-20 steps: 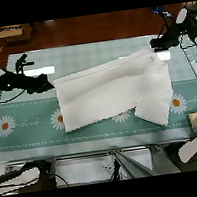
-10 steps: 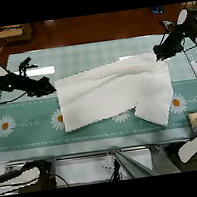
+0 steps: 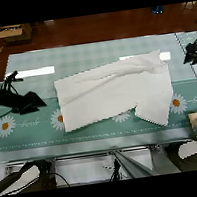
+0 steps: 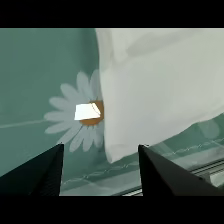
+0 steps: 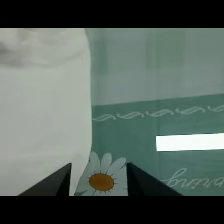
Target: Fold the shirts.
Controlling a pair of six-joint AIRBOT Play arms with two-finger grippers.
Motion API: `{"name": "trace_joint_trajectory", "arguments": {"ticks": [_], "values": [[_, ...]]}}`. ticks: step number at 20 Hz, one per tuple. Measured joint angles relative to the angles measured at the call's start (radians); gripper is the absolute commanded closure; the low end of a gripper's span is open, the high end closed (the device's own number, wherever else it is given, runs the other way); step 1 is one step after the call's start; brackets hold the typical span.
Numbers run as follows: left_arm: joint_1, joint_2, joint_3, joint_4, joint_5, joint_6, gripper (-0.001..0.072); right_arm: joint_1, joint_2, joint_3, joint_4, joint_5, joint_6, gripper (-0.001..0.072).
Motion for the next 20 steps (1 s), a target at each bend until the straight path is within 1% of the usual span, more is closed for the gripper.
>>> {"name": "trace_joint_trajectory", "arguments": {"ticks": [3,7,11,15,16,18,19,20], "values": [[0.021,0.035,-0.164,-0.050,-0.008,0.037,0.0166,-0.086,0.051,-0.130,0.070,-0.027,-0.023,0.0267],[0.000,0.042,-0.323,-0.145,0.057,0.076,0.0166,-0.127,0.084,-0.240,0.154,-0.088,-0.043,0.0267],[-0.066,0.018,-0.392,-0.179,0.122,0.083,0.0166,-0.139,0.093,-0.275,0.206,-0.117,-0.060,0.0267],[-0.152,-0.016,-0.411,-0.234,0.202,0.061,0.0169,-0.142,0.101,-0.284,0.226,-0.127,-0.068,0.0267],[-0.177,-0.028,-0.412,-0.255,0.215,0.058,0.0235,-0.143,0.105,-0.285,0.227,-0.132,-0.069,0.0267],[-0.222,-0.055,-0.415,-0.283,0.262,0.056,0.0577,-0.143,0.114,-0.287,0.233,-0.134,-0.070,0.0267],[-0.240,-0.068,-0.416,-0.288,0.274,0.056,0.0666,-0.143,0.117,-0.287,0.233,-0.134,-0.071,0.0267],[-0.253,-0.076,-0.417,-0.297,0.279,0.058,0.0688,-0.143,0.121,-0.288,0.232,-0.136,-0.072,0.0267]]}}
